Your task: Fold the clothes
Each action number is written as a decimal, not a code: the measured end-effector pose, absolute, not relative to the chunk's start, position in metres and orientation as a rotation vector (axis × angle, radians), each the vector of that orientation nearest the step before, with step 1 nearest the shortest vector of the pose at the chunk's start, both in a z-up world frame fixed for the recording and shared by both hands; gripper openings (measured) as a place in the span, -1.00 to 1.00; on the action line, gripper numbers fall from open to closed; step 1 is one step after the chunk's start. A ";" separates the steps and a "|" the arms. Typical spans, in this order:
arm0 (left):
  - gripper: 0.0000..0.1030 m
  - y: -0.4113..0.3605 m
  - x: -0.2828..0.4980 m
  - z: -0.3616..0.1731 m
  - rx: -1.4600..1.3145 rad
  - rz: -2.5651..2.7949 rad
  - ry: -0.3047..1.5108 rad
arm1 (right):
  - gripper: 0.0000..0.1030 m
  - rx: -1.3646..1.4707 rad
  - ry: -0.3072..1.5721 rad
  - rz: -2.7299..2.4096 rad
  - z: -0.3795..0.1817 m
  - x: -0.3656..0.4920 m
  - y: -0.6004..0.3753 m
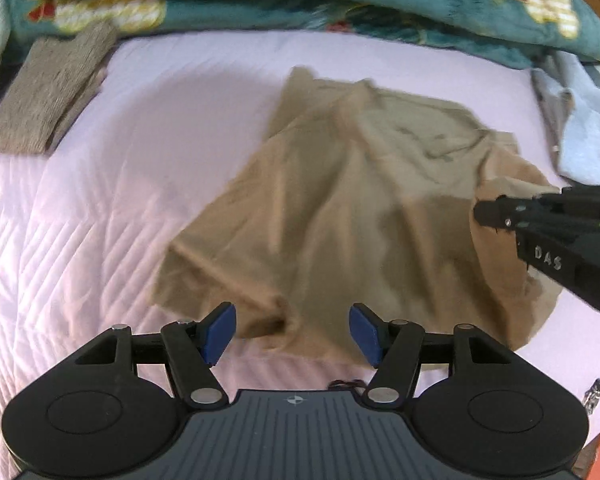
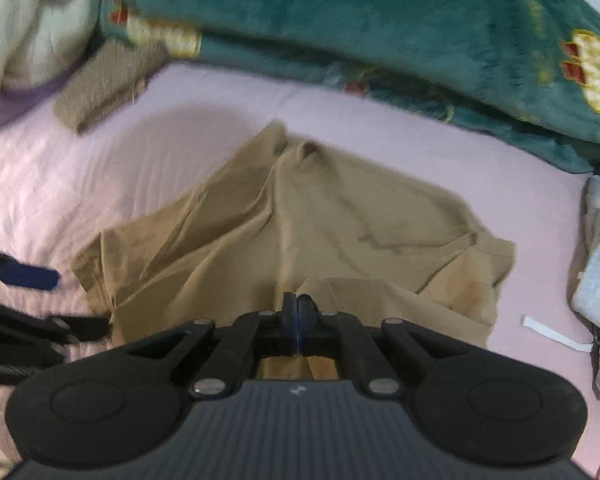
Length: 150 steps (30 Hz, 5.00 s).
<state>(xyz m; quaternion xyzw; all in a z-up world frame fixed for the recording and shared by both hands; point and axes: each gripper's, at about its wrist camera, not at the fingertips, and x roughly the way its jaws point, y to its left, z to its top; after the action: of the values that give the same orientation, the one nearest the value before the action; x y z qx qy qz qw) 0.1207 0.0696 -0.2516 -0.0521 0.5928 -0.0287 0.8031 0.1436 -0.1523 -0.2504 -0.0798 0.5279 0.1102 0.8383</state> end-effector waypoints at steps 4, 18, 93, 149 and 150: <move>0.36 0.117 0.128 -0.282 -0.157 -0.086 1.281 | -0.43 -0.223 1.120 0.192 -0.253 0.143 -0.126; 0.34 0.190 0.152 -0.350 -0.276 -0.187 1.250 | -0.13 -0.313 1.107 0.369 -0.258 0.142 -0.044; 0.36 0.000 0.033 -0.237 0.069 0.021 1.244 | -0.02 -0.079 1.147 0.195 -0.252 0.022 -0.274; -0.82 0.024 -0.027 -0.259 -0.069 -0.182 1.349 | -0.97 -0.038 1.291 0.258 -0.236 -0.070 -0.265; -0.82 0.024 -0.031 -0.257 -0.072 -0.180 1.364 | -0.97 -0.040 1.298 0.267 -0.233 -0.072 -0.264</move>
<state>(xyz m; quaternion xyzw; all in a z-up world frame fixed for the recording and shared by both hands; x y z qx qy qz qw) -0.0309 0.0243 -0.2568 -0.0333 0.6292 -0.0832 0.7720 -0.0719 -0.2637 -0.2332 -0.0186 0.6026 0.1237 0.7882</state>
